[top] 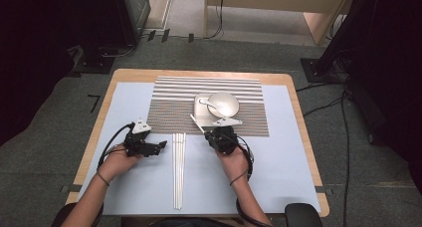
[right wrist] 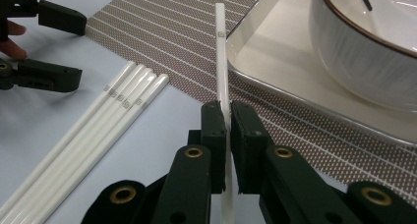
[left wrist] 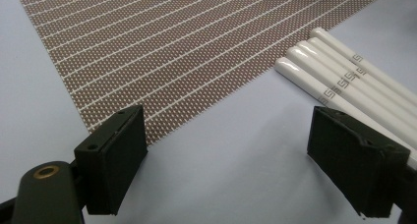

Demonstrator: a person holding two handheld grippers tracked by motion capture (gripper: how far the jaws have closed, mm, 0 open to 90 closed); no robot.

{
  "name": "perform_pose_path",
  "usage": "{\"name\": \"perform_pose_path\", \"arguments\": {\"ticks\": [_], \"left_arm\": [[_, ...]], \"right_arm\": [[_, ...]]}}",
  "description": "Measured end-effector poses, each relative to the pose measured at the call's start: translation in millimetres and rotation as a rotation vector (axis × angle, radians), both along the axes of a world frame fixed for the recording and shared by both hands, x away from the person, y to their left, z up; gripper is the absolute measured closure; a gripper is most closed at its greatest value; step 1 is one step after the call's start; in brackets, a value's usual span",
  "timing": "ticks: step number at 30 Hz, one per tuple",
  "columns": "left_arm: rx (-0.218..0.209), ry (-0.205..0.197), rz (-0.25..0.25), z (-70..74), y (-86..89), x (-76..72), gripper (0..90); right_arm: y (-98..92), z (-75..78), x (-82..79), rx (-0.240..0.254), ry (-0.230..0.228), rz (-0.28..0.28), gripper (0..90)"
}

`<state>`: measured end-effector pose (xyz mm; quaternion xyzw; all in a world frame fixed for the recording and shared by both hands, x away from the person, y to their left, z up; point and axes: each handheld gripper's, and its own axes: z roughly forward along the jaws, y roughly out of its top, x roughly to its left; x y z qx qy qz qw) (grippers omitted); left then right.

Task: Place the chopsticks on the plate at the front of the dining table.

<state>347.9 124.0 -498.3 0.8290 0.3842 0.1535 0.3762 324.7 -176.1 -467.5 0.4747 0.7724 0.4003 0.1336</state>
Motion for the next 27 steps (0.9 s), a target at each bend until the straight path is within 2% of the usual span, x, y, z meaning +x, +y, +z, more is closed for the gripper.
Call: {"name": "perform_pose_path", "arguments": {"ticks": [14,27], "left_arm": [[-0.002,0.001,0.000,0.0,0.2,0.1,14.7],[-0.004,0.002,0.000,0.0,0.4,0.1,14.7]], "right_arm": [[-1.5,2.8,12.1,-0.015,0.001,-0.004,85.6],[-0.4,6.6,22.2,-0.027,-0.019,-0.004,85.6]]}}
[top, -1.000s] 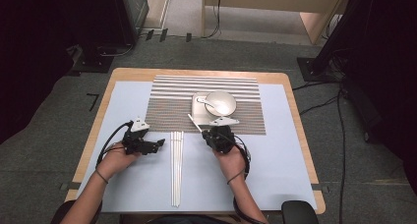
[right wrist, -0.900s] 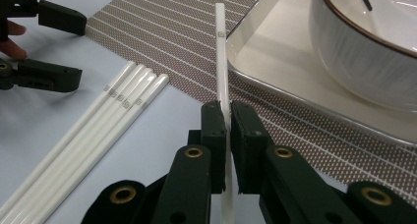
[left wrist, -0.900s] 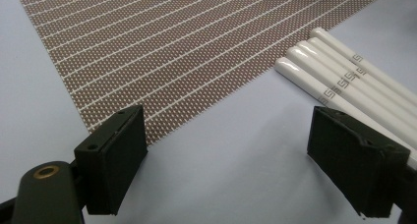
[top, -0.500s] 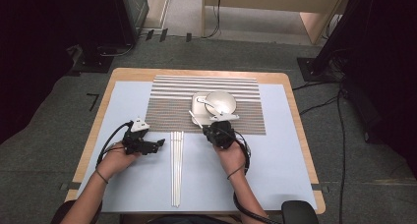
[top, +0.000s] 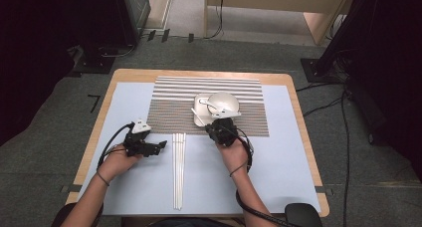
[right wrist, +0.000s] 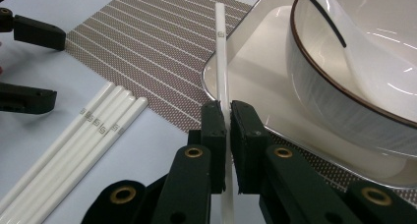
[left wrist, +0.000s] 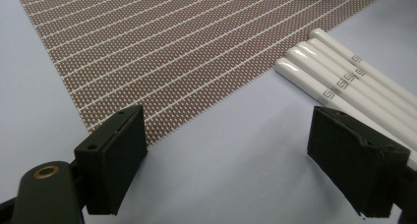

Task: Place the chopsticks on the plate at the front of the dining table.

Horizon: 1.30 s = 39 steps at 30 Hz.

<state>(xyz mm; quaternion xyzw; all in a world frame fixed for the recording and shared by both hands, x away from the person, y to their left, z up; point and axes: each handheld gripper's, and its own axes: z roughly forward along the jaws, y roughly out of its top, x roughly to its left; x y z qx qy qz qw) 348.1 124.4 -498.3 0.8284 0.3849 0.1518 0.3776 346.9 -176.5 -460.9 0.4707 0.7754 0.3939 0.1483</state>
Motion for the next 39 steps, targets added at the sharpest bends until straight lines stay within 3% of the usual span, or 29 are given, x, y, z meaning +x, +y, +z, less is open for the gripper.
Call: {"name": "perform_pose_path", "arguments": {"ticks": [39], "left_arm": [[-0.008,0.003,0.000,0.0,0.5,0.2,14.7]], "right_arm": [[8.0,-1.3,32.5,-0.018,0.008,-0.004,85.6]]}}
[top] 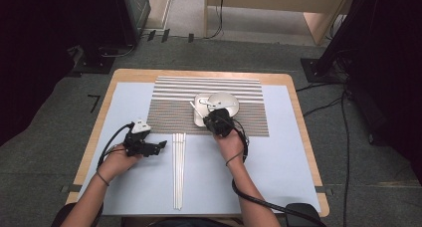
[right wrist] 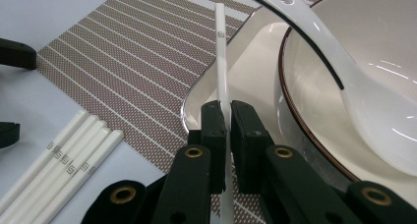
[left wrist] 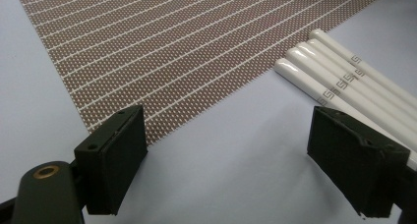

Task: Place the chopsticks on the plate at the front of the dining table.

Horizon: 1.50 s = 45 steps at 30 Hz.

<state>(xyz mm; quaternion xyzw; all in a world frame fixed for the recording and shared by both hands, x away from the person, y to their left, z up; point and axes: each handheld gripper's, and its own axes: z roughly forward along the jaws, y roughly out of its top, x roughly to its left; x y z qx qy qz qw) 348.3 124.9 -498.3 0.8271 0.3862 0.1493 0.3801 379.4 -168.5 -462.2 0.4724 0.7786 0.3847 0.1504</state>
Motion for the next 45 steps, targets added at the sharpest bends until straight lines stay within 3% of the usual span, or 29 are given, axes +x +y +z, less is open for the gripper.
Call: {"name": "perform_pose_path", "arguments": {"ticks": [45], "left_arm": [[-0.006,0.004,0.001,0.1,0.7,0.2,14.7]], "right_arm": [[14.3,-7.0,18.3,-0.005,-0.004,-0.002,85.5]]}}
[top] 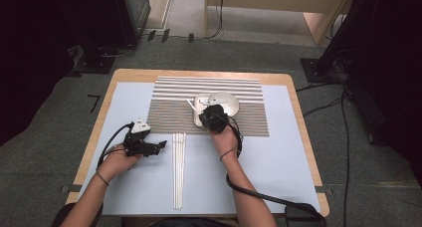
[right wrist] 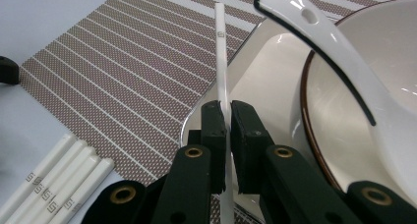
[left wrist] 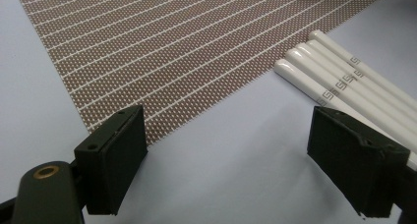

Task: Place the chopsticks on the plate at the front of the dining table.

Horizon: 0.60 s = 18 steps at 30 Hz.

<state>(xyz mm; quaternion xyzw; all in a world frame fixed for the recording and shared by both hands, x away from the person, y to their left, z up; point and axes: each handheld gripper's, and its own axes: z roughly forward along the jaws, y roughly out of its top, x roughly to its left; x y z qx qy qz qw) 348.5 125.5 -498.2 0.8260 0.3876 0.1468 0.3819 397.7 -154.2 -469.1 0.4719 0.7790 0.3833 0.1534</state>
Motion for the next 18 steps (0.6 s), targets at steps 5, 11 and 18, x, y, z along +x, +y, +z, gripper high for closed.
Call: {"name": "perform_pose_path", "arguments": {"ticks": [5,11,18], "left_arm": [[0.000,0.000,0.000,0.0,0.0,0.0,14.7],[-0.002,0.001,0.000,0.0,0.2,0.0,14.7],[-0.002,0.001,0.000,0.0,0.2,0.1,14.7]], "right_arm": [[3.6,-1.8,1.1,-0.004,-0.001,0.001,85.5],[8.7,-3.4,2.8,-0.008,-0.005,0.003,85.5],[10.4,-7.2,2.9,-0.021,-0.011,0.010,85.4]]}}
